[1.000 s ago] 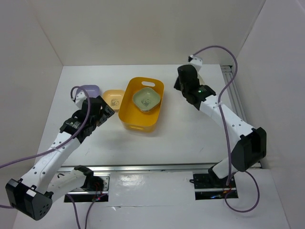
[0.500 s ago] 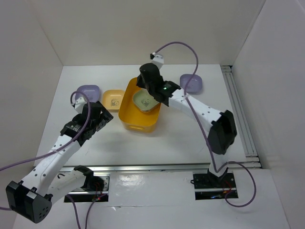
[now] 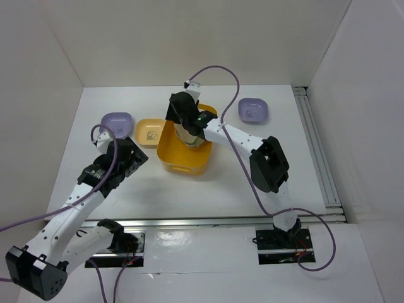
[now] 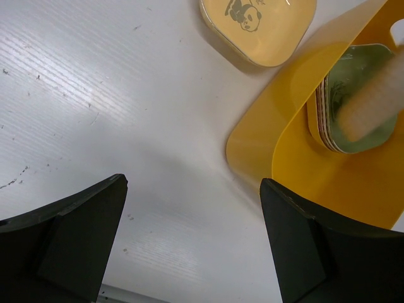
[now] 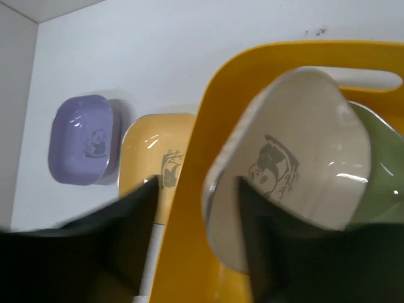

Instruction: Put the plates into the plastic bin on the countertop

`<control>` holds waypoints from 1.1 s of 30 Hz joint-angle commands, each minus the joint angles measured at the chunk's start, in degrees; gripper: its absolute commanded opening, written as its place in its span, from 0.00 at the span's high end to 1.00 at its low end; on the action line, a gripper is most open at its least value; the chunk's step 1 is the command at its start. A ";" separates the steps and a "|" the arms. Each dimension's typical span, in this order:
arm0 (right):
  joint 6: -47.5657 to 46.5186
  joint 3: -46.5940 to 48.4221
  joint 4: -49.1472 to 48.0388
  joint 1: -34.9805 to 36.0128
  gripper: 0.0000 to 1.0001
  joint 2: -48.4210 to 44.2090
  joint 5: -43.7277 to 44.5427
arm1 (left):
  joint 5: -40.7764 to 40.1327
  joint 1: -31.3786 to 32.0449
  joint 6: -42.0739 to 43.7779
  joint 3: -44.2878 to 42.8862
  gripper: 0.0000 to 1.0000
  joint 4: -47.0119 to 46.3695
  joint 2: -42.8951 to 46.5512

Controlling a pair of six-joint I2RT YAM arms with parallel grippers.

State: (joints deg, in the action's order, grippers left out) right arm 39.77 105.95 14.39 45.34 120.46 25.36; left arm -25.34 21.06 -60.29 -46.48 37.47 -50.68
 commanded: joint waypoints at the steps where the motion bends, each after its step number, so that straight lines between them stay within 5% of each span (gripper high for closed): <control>1: -0.92 3.30 -3.67 -0.08 0.30 0.21 -0.49 | -1.11 -0.32 -0.18 0.16 0.00 -0.30 0.93; 5: -4.34 5.14 -3.67 1.85 0.08 -0.41 1.08 | -1.11 -0.84 -0.18 0.69 0.00 -0.30 0.93; 9: -7.59 5.59 -3.14 2.38 0.00 -4.44 3.55 | -1.11 -0.84 -0.18 1.30 0.00 -0.30 0.93; 16: -13.31 -9.51 -6.57 -5.68 0.00 -15.60 6.28 | -0.50 -1.37 -0.18 2.44 0.00 -1.88 0.93; 25: -26.22 -18.84 -10.69 -21.95 0.00 -16.84 -1.35 | 1.70 -1.90 1.58 3.58 0.00 -3.02 0.93; 33: -29.49 -4.37 -3.68 -29.52 0.02 -2.37 -7.44 | 3.02 -1.90 2.11 4.12 0.00 -3.64 0.41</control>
State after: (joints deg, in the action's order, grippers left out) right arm 13.32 95.13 8.78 16.91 112.86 20.62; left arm -23.27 19.57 -59.75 -42.41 35.51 -50.39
